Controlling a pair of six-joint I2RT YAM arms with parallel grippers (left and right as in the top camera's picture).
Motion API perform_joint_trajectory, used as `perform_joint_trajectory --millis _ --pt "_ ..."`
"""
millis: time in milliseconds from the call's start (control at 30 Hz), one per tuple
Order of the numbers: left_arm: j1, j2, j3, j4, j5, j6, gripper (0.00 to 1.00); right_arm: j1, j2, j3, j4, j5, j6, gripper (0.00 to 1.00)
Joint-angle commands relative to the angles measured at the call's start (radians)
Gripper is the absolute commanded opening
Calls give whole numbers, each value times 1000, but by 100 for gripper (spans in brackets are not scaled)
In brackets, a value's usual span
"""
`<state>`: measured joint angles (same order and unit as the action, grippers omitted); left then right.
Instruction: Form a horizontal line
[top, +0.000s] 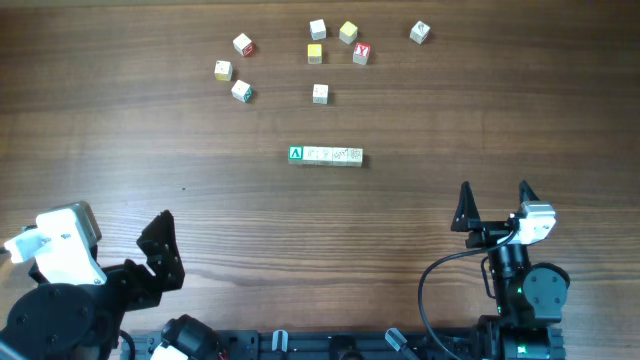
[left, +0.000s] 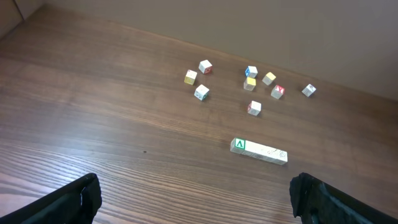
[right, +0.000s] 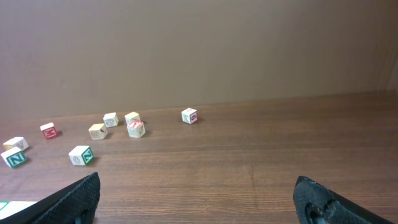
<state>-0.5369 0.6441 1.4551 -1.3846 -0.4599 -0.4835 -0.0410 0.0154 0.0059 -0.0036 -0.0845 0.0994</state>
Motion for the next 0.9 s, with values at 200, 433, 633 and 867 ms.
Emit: perform_joint_trajectory --millis 200,433,633,867 --pt "-7 6 2 3 -12 5 100 -3 -11 0 5 6 -18 100" --pt "-7 6 2 2 -12 5 100 -3 -11 0 5 6 -19 100" --pt "-7 6 2 2 -12 5 100 -3 -11 0 6 6 -18 100" --pt "-7 6 2 -14 -14 6 100 -3 -11 0 5 6 -19 100"
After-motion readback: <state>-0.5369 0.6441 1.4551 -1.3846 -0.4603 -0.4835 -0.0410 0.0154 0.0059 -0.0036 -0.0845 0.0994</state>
